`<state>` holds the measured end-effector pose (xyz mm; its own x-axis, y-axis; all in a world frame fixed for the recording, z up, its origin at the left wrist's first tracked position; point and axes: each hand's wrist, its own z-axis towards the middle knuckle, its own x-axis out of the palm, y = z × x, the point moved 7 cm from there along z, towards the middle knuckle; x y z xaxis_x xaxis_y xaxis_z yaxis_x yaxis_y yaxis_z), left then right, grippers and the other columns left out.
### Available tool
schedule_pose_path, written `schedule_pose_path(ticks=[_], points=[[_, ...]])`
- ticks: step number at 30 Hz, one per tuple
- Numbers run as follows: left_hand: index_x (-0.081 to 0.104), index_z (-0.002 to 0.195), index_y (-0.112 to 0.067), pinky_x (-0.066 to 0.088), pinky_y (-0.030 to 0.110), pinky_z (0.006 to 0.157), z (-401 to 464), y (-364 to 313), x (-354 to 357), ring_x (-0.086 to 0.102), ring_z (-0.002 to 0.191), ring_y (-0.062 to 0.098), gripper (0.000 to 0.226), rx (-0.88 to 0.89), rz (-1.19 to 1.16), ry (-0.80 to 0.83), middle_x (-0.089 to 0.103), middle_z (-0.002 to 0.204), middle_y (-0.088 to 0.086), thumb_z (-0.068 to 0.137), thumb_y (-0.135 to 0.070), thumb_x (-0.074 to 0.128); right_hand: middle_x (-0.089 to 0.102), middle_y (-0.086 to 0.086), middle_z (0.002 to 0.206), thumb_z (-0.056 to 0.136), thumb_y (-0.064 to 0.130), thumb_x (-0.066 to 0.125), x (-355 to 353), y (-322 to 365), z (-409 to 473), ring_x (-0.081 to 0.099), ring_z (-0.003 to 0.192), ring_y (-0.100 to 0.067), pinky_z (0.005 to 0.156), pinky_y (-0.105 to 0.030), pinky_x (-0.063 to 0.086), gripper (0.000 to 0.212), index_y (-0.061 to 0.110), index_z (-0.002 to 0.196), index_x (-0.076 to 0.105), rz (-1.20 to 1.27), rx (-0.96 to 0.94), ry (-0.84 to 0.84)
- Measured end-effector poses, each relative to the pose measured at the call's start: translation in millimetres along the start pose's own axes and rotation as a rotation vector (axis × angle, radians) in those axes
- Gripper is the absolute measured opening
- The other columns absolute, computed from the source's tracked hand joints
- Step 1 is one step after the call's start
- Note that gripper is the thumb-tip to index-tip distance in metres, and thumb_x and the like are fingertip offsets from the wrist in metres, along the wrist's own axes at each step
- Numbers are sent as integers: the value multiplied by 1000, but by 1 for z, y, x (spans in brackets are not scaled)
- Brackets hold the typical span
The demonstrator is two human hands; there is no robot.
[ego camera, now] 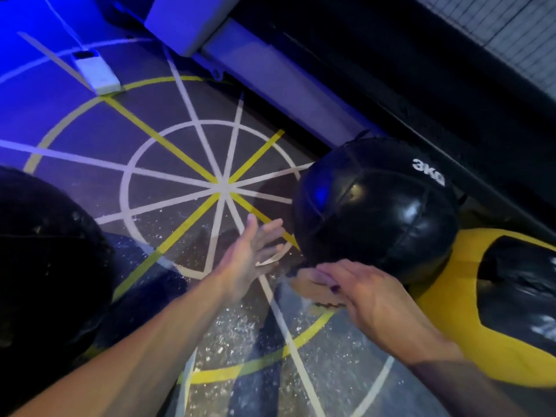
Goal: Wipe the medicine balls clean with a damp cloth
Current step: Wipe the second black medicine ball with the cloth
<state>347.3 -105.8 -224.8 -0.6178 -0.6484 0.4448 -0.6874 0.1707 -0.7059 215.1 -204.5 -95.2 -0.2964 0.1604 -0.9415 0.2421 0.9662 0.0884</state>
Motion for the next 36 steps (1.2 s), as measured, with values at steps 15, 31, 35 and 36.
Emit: schedule_pose_path(ticks=[15, 31, 35, 36], points=[[53, 145, -41, 42, 32, 116, -9, -31, 62, 48, 137, -3, 55, 300, 277, 100, 52, 150, -22, 102, -59, 24, 72, 20, 102, 105, 20, 52, 9, -76, -47, 65, 99, -2, 78, -27, 55, 26, 36, 110, 71, 985, 541, -575], [69, 121, -34, 52, 32, 95, -160, -75, 111, 64, 110, 5, 50, 636, 1110, 306, 66, 116, -18, 79, -57, 82, 71, -26, 118, 101, 1, 46, -21, 13, -100, 64, 108, -52, 86, -49, 50, 36, 11, 126, 70, 1641, 431, -272], [65, 107, -34, 52, 32, 82, -227, -102, 135, 61, 91, 2, 43, 832, 1353, 149, 63, 100, -18, 79, -65, 68, 74, -20, 114, 104, 1, 42, -78, 51, -138, 70, 94, -26, 77, -33, 54, 37, 13, 127, 68, 1523, 380, -219], [66, 105, -32, 51, 31, 78, -245, -111, 140, 60, 87, 1, 35, 876, 1366, 134, 64, 97, -16, 82, -59, 66, 75, -17, 115, 105, 4, 42, -91, 61, -146, 71, 100, -27, 85, -35, 55, 36, 14, 127, 68, 1502, 358, -213]])
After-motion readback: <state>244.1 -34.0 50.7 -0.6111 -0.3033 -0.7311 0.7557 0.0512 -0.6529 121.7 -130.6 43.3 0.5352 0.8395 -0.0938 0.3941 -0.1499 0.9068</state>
